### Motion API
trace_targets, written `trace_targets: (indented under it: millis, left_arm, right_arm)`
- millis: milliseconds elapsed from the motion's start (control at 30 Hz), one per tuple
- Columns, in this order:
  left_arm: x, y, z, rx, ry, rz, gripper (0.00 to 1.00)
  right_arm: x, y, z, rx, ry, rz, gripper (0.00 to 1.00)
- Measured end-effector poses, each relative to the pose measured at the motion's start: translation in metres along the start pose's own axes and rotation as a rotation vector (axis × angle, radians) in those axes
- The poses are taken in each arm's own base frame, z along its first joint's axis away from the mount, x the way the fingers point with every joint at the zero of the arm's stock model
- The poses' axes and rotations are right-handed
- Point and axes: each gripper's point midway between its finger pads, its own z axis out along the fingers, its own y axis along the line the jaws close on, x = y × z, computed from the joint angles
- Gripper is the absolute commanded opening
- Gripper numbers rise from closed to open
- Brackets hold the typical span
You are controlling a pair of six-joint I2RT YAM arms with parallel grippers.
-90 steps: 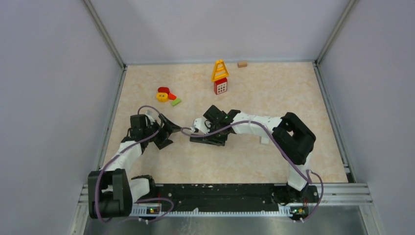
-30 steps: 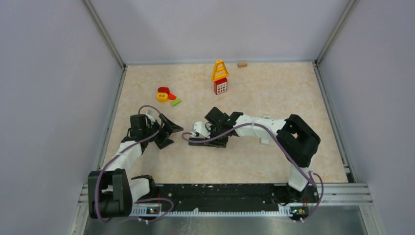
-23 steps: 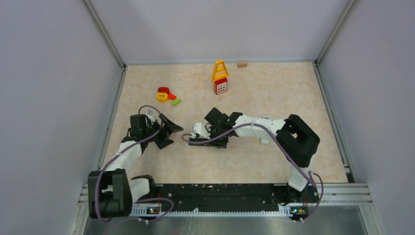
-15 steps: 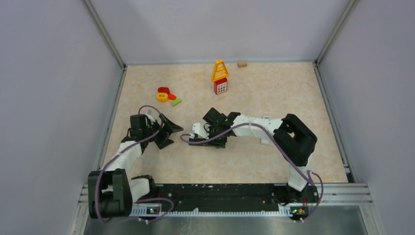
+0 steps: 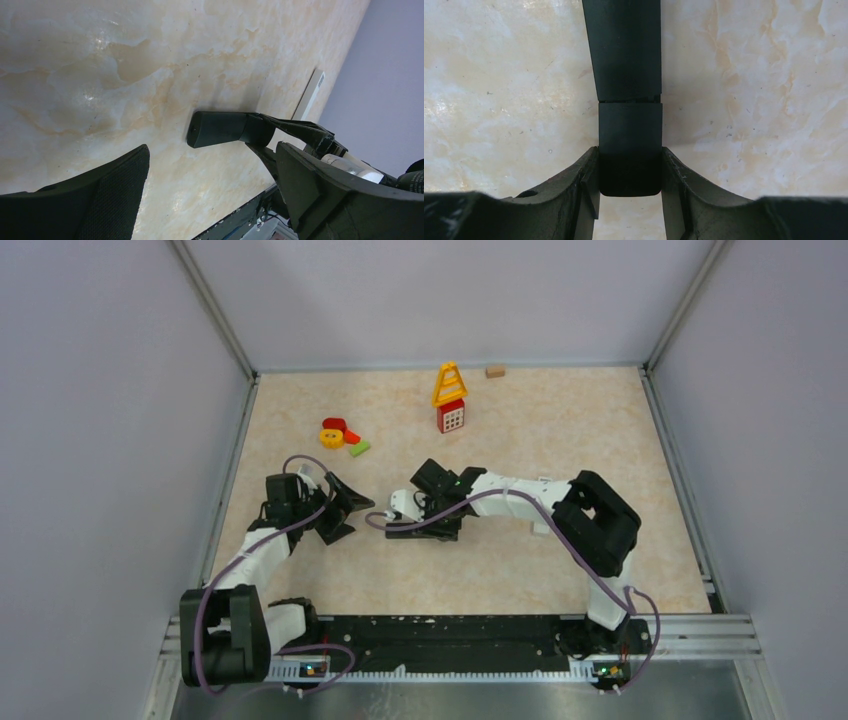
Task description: Load the batteries into the remote control
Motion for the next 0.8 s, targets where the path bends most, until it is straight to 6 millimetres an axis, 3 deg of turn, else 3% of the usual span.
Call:
trace_targets:
  millis: [567, 800]
  left_arm:
    - [-0.0001, 0.0004, -0.0002, -0.001, -0.001, 0.003, 0.99]
    - [-0.0006, 0.0005, -0.0004, -0.001, -0.002, 0.005, 0.99]
  right_arm:
    - [-0.0026, 0.0000, -0.0003, -0.006, 0.003, 0.001, 0.57]
    - [-0.0022, 0.0003, -0.0003, -0.009, 0.004, -0.006, 0.56]
